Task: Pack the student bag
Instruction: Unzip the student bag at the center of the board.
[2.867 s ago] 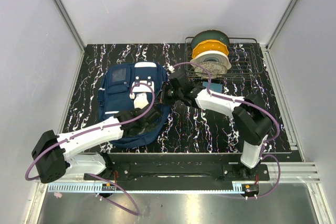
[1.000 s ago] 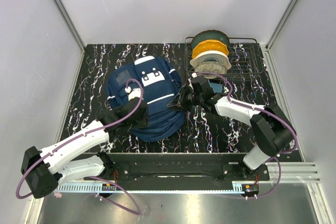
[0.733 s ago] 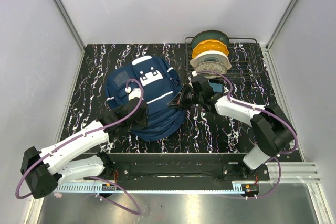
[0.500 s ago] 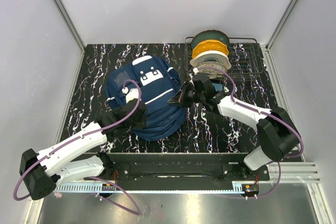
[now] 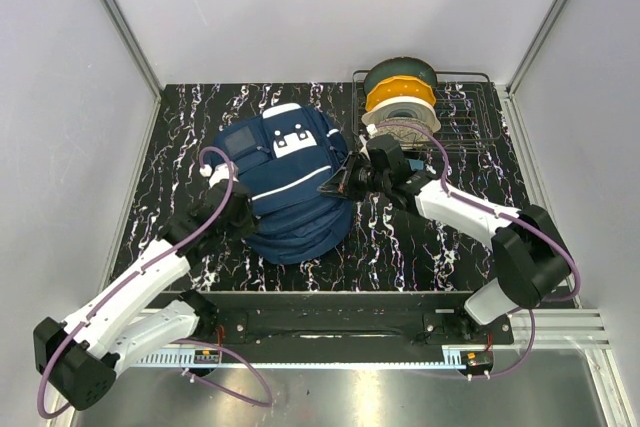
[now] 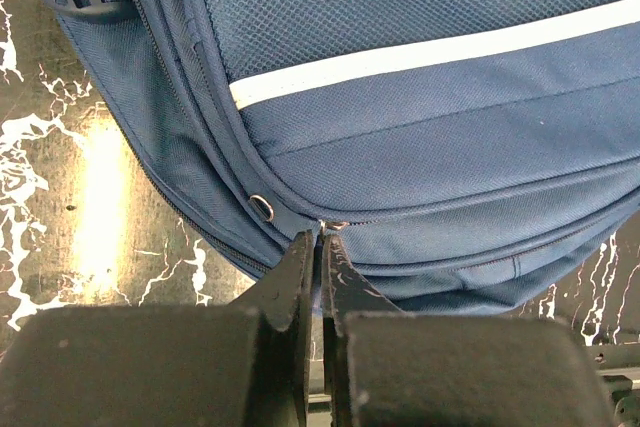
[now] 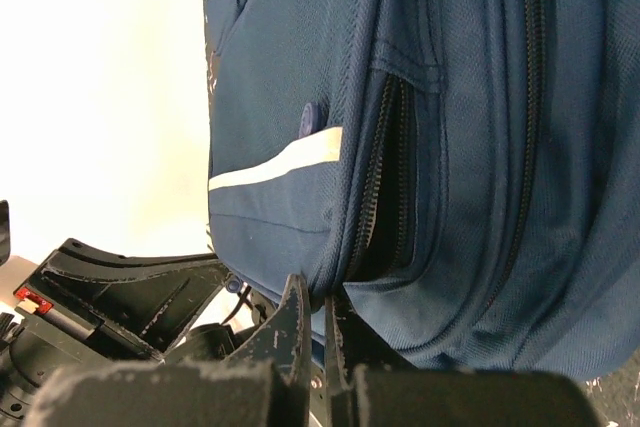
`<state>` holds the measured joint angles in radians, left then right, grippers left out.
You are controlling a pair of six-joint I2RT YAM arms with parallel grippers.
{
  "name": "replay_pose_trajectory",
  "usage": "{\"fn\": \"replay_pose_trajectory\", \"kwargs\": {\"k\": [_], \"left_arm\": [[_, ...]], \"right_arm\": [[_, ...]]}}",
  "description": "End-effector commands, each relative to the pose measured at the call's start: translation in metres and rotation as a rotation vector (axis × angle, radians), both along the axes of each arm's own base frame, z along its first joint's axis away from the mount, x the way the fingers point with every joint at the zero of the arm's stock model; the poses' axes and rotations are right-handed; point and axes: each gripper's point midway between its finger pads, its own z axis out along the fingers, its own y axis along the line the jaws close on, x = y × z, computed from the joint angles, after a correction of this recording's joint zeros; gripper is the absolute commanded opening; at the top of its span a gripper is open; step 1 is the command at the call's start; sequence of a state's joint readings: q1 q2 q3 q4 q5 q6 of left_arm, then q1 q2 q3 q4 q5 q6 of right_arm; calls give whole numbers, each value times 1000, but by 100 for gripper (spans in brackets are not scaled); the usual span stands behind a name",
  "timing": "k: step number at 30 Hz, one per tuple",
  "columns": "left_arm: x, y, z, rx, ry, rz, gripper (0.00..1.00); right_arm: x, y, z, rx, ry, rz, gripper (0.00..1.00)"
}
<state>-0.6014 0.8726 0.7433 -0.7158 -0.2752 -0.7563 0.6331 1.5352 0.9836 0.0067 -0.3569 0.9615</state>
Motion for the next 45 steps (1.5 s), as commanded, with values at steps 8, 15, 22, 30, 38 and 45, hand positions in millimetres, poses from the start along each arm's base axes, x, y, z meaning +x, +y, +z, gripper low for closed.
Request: {"fn": "replay_pose_trajectory", "kwargs": {"k": [8,15,22,30,38,45], "left_arm": [[-2,47,-12,195,44,94,0],[-1,34,37,33,-168,28,69],[-1,32,80,-9,-309,-24,99],[18,-17,91,39,-331,-310,99],[23,-78,93,176,-350,-574,99],[33,-108,72,292,-315,-657,99]], "right_arm": [[20,-15,37,2,-124,-46,0],[14,-11,33,17,-101,-13,0],[10,-8,29,24,-79,9,0],[6,-5,34,25,-94,52,0],[5,-4,42,33,-114,70,0],[3,-5,51,39,-129,78,0]]}}
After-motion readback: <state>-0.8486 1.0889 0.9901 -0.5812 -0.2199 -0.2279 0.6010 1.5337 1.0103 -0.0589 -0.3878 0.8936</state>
